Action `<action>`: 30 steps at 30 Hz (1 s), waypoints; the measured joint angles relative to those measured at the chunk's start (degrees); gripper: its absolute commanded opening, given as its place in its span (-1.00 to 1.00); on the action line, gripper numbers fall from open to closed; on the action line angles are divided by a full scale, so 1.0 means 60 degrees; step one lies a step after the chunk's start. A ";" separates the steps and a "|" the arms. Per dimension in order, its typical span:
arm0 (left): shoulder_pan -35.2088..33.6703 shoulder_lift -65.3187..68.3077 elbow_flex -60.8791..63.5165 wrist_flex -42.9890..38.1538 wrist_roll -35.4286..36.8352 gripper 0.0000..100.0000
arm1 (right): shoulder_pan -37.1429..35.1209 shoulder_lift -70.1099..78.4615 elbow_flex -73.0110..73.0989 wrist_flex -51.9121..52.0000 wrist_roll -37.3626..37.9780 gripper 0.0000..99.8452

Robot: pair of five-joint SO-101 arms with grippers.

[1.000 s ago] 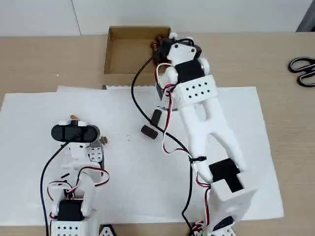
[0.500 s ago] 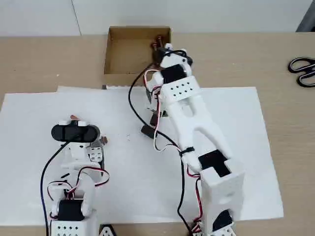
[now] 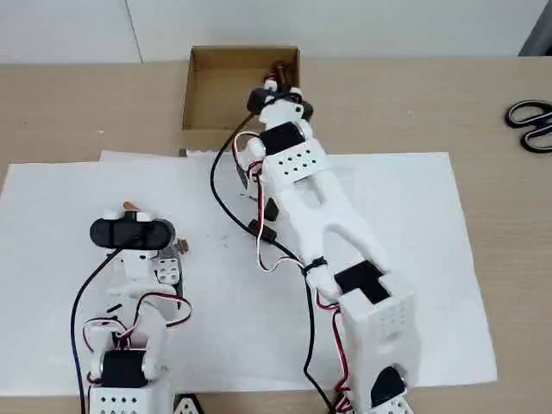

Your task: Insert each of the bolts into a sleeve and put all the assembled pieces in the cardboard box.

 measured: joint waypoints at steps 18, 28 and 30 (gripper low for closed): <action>0.0000 0.0000 0.0000 0.0000 0.0000 -0.99 | 0.0073 0.1158 0.0000 -0.0718 0.0000 -0.73; 0.0000 0.0000 0.0000 0.0000 0.0000 -0.99 | 0.0147 0.1260 -0.0015 -0.0762 0.0000 -0.86; 0.0000 0.0000 0.0000 0.0000 0.0000 -0.99 | 0.0176 0.1260 -0.0015 -0.0762 0.0000 -1.00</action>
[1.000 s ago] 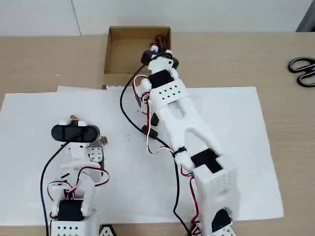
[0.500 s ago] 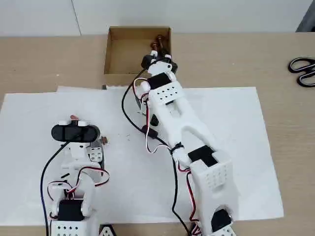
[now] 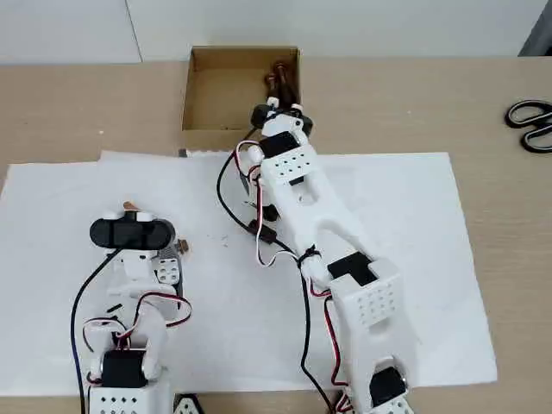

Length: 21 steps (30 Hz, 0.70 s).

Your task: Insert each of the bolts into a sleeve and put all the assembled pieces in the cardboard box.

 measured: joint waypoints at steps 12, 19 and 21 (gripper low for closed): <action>0.0000 0.0000 0.0000 0.0000 0.0000 -0.99 | 0.0000 -0.0029 -0.0278 0.0864 0.0000 -1.00; -0.0059 0.0000 -0.0029 0.0000 -0.0029 -0.99 | -0.0029 -0.1509 -0.1128 0.2593 0.0161 -1.00; -0.0264 0.0000 -0.0337 0.0000 -0.0015 -0.99 | -0.0029 -0.2154 -0.1172 0.2755 0.0425 -1.00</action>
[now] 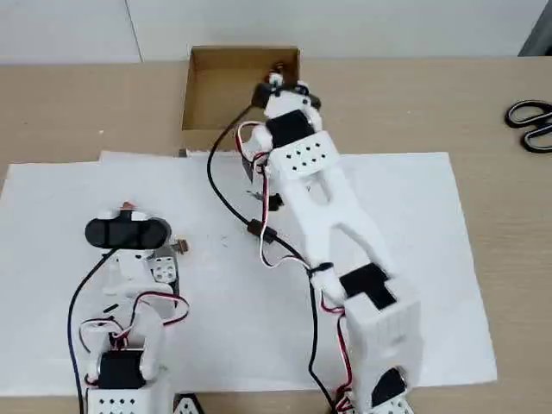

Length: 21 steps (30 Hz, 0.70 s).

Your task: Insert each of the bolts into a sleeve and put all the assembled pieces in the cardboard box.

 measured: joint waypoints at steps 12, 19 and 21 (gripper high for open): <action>-0.0601 0.0000 -0.2960 0.2168 0.0015 -0.99 | 0.2168 -0.2154 0.0000 0.0161 0.0615 -1.00; -0.0601 0.2110 -0.5626 0.2799 -0.0029 -0.99 | 0.3370 -0.2271 0.0762 0.0161 0.1084 -1.00; -0.0601 0.3473 -0.6784 0.3077 -0.0029 -0.99 | 0.3707 -0.2271 0.1040 0.0176 0.1128 -1.00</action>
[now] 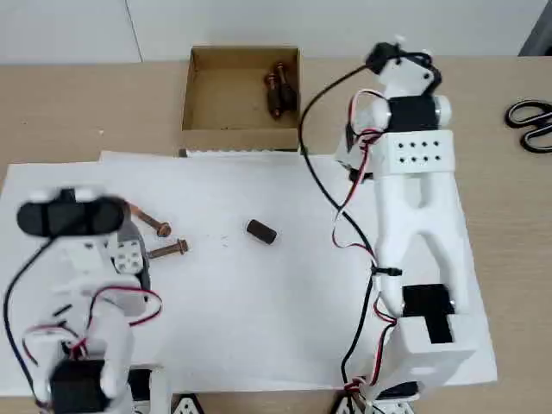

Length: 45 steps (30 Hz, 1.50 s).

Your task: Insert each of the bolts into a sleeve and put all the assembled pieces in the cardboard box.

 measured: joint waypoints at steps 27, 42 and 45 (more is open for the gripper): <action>-0.0103 1.2718 -0.6916 0.3209 -0.6359 -0.98 | 0.0703 -0.3766 0.5451 0.0000 0.6593 -0.99; -0.0103 1.4930 -0.8674 0.5055 -0.9685 -0.91 | 0.0762 -0.4278 0.6799 -0.0147 0.6828 -0.99; -0.0103 1.5018 -0.8674 0.5128 -0.9949 -0.87 | 0.0747 -0.4278 0.6799 -0.0147 0.6828 -0.99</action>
